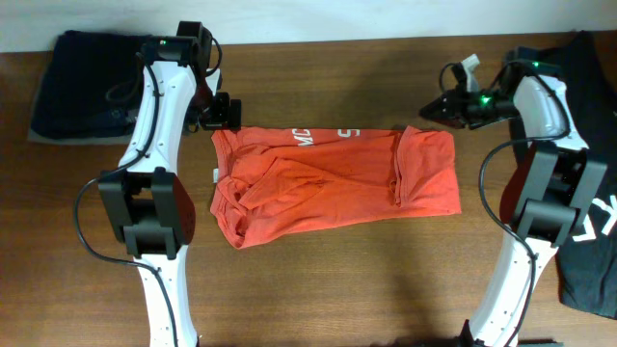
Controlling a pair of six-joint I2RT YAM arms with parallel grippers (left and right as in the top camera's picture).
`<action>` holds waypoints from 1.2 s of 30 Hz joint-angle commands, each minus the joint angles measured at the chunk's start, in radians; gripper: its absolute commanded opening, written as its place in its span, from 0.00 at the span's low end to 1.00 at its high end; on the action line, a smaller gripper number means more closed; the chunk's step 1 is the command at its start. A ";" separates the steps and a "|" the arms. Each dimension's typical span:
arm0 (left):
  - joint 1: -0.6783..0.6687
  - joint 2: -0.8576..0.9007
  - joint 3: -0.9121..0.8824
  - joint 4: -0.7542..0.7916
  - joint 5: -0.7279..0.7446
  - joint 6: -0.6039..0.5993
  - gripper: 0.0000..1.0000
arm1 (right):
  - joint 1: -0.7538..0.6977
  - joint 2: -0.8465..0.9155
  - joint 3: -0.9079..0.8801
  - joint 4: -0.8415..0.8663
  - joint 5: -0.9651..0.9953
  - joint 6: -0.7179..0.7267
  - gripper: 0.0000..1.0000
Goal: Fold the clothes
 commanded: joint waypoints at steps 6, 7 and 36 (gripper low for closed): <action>0.000 0.003 0.009 -0.006 0.011 -0.006 0.99 | 0.068 -0.008 -0.110 0.030 0.140 -0.014 0.16; 0.000 0.003 0.009 -0.005 0.011 -0.006 0.99 | 0.068 -0.008 -0.128 0.050 0.142 -0.002 0.16; 0.000 0.003 0.009 -0.009 0.011 -0.006 0.99 | 0.016 -0.122 0.061 -0.327 0.219 -0.168 0.16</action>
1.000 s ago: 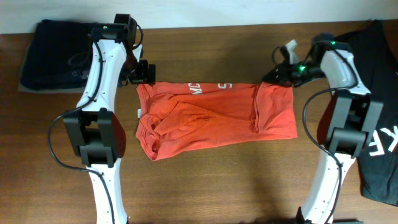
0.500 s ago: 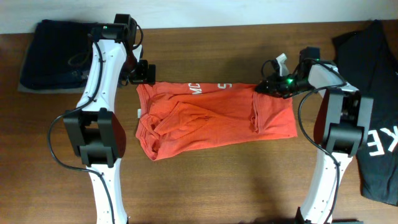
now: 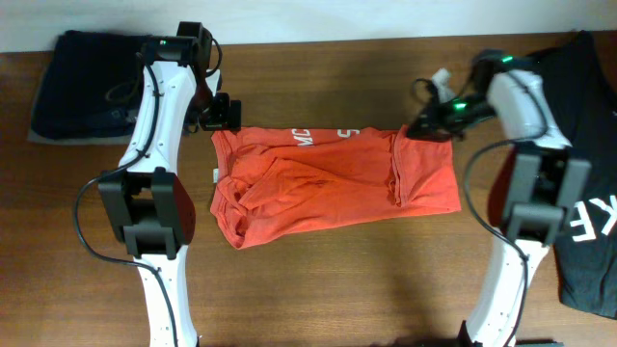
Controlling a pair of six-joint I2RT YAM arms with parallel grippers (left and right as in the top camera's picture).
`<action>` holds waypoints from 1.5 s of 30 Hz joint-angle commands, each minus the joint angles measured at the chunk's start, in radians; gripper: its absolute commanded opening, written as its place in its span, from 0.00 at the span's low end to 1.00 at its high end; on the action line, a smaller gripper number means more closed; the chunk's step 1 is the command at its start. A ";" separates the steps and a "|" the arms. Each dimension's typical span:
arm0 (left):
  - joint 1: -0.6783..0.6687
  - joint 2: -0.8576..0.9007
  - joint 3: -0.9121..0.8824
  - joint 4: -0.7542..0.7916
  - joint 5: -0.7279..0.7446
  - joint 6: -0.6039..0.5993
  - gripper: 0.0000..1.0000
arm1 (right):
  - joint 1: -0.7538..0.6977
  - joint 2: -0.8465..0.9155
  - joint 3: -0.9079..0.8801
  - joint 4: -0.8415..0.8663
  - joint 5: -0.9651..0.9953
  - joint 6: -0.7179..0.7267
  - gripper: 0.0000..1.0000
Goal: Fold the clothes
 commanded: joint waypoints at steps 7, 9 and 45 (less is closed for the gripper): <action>0.000 0.003 0.009 0.003 0.011 -0.006 0.99 | -0.119 -0.077 -0.071 -0.192 -0.010 -0.360 0.16; 0.000 0.003 0.009 0.000 0.011 -0.006 0.99 | -0.124 -0.071 -0.140 -0.156 -0.015 -0.360 0.17; 0.000 0.003 0.009 0.012 0.015 -0.006 0.99 | -0.280 -0.169 -0.297 -0.010 0.141 -0.275 0.89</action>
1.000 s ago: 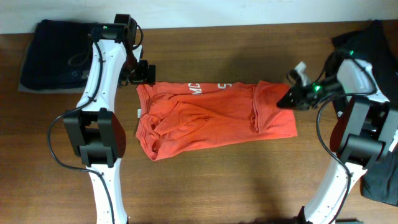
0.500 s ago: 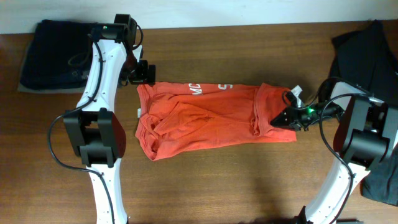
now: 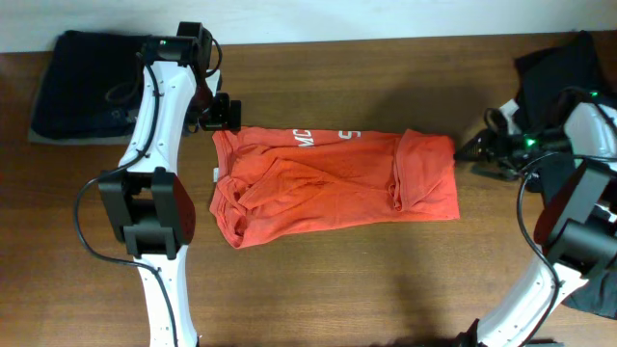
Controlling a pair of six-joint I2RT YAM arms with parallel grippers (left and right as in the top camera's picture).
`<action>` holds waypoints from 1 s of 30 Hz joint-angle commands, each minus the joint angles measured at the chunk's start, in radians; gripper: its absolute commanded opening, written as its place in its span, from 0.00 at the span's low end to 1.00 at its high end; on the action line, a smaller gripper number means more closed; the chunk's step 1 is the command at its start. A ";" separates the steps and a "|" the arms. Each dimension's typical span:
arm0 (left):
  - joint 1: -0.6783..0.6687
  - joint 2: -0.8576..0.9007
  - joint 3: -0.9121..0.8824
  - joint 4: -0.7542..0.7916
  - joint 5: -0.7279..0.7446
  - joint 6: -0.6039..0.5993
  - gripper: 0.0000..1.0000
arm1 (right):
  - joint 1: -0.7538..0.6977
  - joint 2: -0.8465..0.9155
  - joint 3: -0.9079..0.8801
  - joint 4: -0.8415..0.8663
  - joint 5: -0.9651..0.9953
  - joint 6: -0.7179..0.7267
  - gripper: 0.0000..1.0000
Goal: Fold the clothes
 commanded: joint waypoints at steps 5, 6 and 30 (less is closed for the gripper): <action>0.000 0.003 0.009 0.008 0.037 -0.005 0.99 | 0.016 -0.016 -0.087 0.165 0.126 0.019 0.90; 0.000 0.003 0.009 0.008 0.037 -0.005 0.99 | 0.016 -0.016 -0.106 0.196 0.126 0.019 0.90; 0.000 0.003 0.009 0.008 0.037 -0.005 0.99 | 0.129 0.004 -0.353 0.443 0.063 0.019 0.88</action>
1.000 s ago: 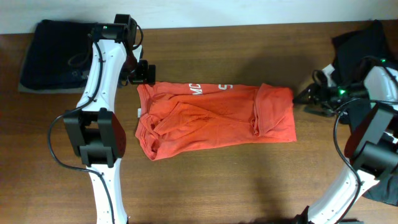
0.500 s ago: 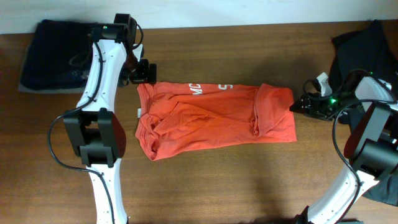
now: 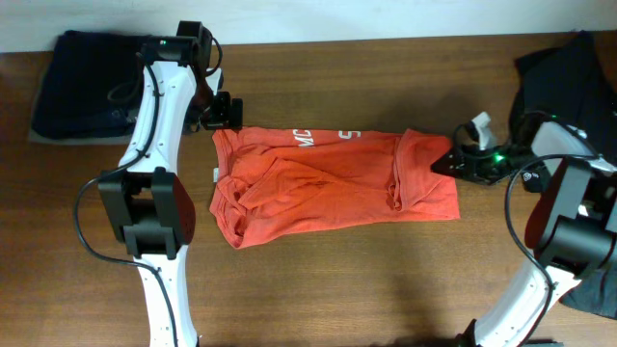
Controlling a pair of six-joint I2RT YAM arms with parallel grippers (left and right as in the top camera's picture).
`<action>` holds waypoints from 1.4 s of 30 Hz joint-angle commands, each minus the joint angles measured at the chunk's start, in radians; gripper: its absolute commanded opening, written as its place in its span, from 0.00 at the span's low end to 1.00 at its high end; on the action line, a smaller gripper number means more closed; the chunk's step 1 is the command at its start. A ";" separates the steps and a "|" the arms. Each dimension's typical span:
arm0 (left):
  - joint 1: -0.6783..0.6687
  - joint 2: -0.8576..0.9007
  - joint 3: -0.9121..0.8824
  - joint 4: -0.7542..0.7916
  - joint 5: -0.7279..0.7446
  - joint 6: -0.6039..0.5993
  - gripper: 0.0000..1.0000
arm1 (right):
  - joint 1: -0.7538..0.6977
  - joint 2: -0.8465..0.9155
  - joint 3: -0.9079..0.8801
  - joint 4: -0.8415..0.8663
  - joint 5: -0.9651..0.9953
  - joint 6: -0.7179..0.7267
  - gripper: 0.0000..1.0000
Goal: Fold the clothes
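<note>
An orange T-shirt (image 3: 328, 183) lies crumpled and partly folded across the middle of the wooden table (image 3: 337, 289), its right sleeve part doubled over. My left gripper (image 3: 224, 111) sits at the shirt's top left corner. My right gripper (image 3: 442, 163) points left and touches the shirt's right edge near the top right corner. From overhead, neither gripper's fingers are clear enough to tell open from shut.
A folded dark navy garment (image 3: 82, 82) lies at the back left corner. A black garment (image 3: 569, 58) with white lettering is piled at the right edge, behind and under the right arm.
My right gripper has moved left from just off the shirt's right side onto its right edge. The left arm and the shirt have not moved.
My right gripper first hovered beyond the shirt's top right corner, then reached onto that corner, then drew back to the right off the shirt. Now it is at the right edge again. The left gripper stayed at the top left corner throughout.
</note>
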 commanded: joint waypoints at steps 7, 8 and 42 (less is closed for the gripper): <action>0.000 0.003 0.009 0.001 0.011 -0.006 0.99 | 0.060 0.035 -0.103 0.075 0.124 0.097 0.29; 0.000 0.003 0.009 0.001 0.011 -0.006 0.99 | 0.058 0.035 -0.103 0.084 0.134 0.112 0.22; 0.000 0.003 0.009 0.003 0.011 -0.006 0.99 | 0.436 0.015 0.297 -0.274 1.117 0.500 0.04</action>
